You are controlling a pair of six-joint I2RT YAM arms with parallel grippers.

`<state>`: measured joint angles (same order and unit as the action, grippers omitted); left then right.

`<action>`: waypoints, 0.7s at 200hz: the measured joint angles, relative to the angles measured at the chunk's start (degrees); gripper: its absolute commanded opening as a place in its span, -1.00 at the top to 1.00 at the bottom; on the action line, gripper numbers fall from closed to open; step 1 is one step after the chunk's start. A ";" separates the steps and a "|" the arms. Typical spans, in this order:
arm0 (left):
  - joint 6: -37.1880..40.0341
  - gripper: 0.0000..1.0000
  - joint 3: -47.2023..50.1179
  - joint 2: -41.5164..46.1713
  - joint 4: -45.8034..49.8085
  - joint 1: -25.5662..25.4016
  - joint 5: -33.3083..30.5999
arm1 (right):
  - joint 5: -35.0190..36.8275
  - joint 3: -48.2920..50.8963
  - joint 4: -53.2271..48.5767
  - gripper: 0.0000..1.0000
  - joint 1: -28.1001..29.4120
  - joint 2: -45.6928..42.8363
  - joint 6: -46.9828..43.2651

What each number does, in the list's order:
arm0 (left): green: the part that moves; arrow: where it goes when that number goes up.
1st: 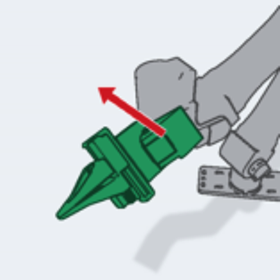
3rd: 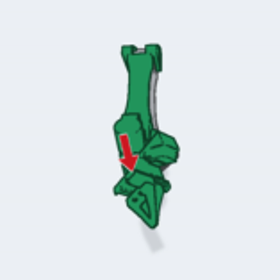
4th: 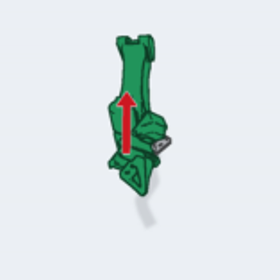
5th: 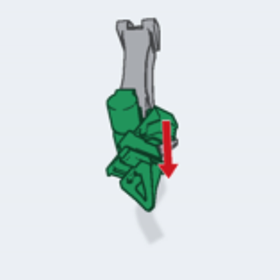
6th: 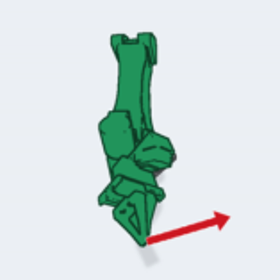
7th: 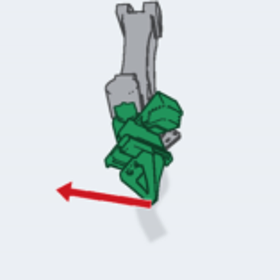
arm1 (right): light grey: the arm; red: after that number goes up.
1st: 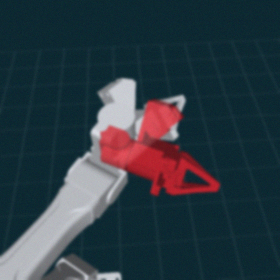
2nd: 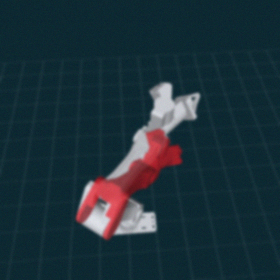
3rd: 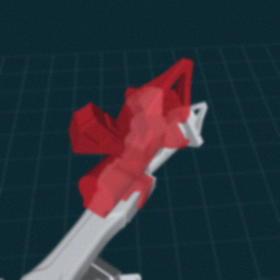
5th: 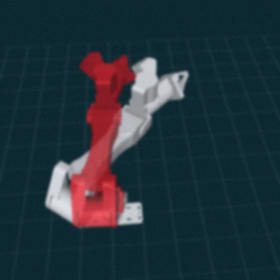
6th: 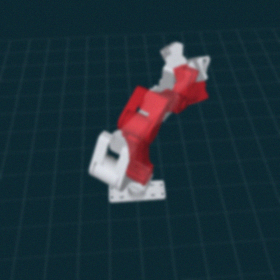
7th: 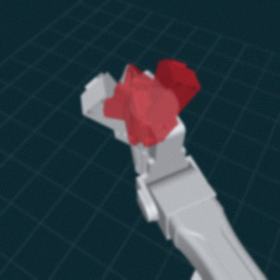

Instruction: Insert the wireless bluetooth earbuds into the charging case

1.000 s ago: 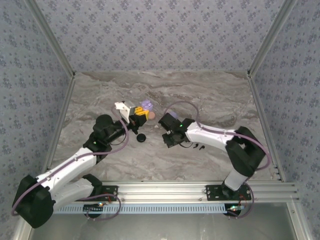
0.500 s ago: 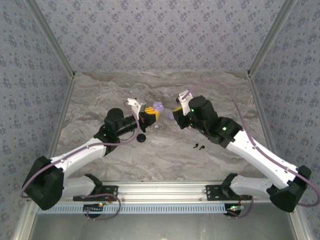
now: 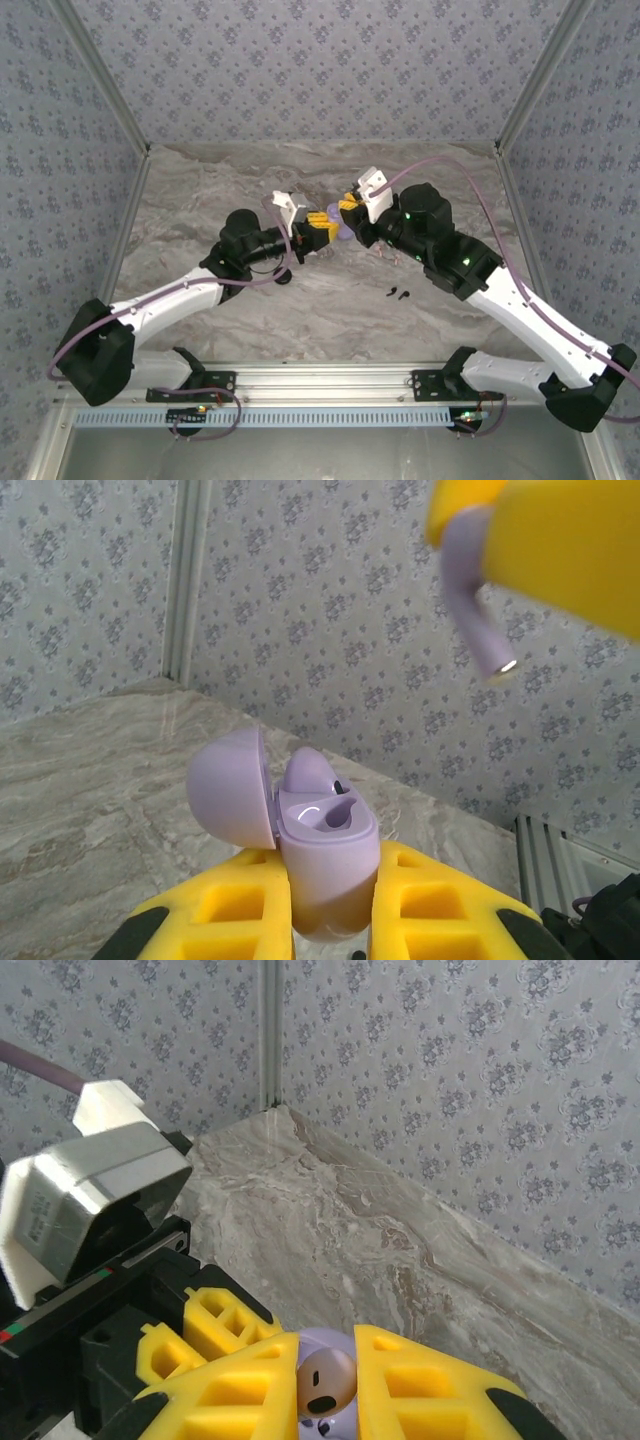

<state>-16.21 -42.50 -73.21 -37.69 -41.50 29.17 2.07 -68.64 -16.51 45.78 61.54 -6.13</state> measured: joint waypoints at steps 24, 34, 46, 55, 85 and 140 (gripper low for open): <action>-0.02 1.00 -0.11 0.00 -0.07 -0.48 0.00 | -0.02 0.04 0.24 0.62 0.00 0.68 -1.05; -0.02 1.00 -0.11 0.00 -0.07 -0.52 0.00 | 0.04 0.31 0.63 0.62 0.00 0.76 -1.44; -0.02 1.00 -0.11 0.00 -0.07 -0.52 0.00 | 0.09 0.85 0.79 0.62 0.00 0.76 -1.90; -0.02 1.00 -0.11 -0.02 -0.07 -0.52 0.00 | 0.11 1.42 0.87 0.62 0.00 0.79 -2.21; -0.02 1.00 -0.11 -0.04 -0.07 -0.52 0.00 | 0.81 2.23 0.83 0.62 0.00 1.42 -3.06; -0.02 1.00 -0.11 -0.04 -0.07 -0.52 0.00 | 3.02 2.56 0.66 0.62 0.00 2.34 -4.31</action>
<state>-16.23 -42.61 -73.25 -37.76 -42.02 29.17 5.08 -66.08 -15.86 45.78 63.88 -10.44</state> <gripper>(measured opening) 0.175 0.190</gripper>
